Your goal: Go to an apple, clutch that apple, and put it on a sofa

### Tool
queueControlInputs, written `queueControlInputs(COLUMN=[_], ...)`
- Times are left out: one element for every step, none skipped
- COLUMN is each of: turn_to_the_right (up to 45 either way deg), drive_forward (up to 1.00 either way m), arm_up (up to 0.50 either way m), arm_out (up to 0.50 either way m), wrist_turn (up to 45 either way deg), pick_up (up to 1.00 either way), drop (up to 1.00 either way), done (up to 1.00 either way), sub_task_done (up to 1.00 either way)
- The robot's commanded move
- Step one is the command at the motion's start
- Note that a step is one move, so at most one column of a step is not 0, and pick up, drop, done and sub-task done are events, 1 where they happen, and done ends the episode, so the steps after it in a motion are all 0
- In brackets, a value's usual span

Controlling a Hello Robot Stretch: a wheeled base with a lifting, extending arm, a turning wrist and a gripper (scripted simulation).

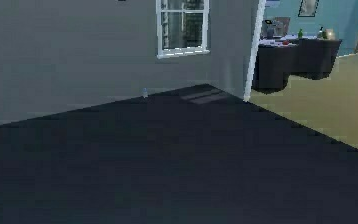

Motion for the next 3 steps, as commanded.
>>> queueControlInputs(turn_to_the_right=[-45.0,-45.0,-45.0], drive_forward=[0.00,0.00,0.00], arm_up=[0.00,0.00,0.00], arm_out=[0.00,0.00,0.00], wrist_turn=[0.0,0.0,0.0], pick_up=[0.00,0.00,0.00], drop=[0.00,0.00,0.00], done=[0.00,0.00,0.00], sub_task_done=[0.00,0.00,0.00])
